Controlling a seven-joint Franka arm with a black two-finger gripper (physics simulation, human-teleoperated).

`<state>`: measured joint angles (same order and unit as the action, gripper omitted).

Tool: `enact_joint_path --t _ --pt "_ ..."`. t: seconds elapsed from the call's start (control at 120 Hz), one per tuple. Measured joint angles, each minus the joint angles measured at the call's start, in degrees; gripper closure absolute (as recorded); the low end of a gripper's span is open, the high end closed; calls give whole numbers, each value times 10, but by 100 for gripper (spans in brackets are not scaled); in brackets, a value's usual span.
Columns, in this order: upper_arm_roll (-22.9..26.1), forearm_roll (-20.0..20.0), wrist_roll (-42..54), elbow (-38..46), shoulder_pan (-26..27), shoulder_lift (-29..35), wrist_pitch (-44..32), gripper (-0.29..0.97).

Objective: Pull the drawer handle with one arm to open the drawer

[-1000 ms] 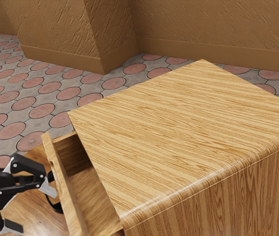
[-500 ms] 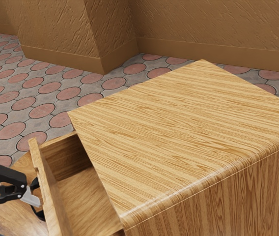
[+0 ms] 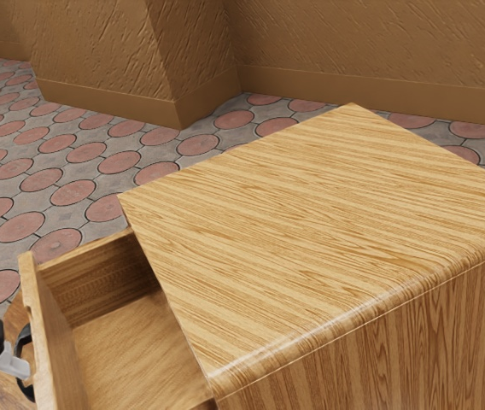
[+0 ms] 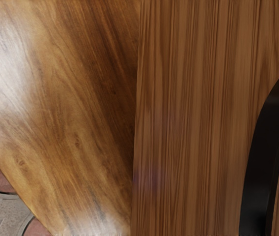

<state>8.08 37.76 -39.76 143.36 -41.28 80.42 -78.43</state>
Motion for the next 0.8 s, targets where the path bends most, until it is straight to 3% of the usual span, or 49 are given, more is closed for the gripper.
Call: enact_joint_path --t 0.8 --pt "-60 -65 0 3 1 53 64 1"
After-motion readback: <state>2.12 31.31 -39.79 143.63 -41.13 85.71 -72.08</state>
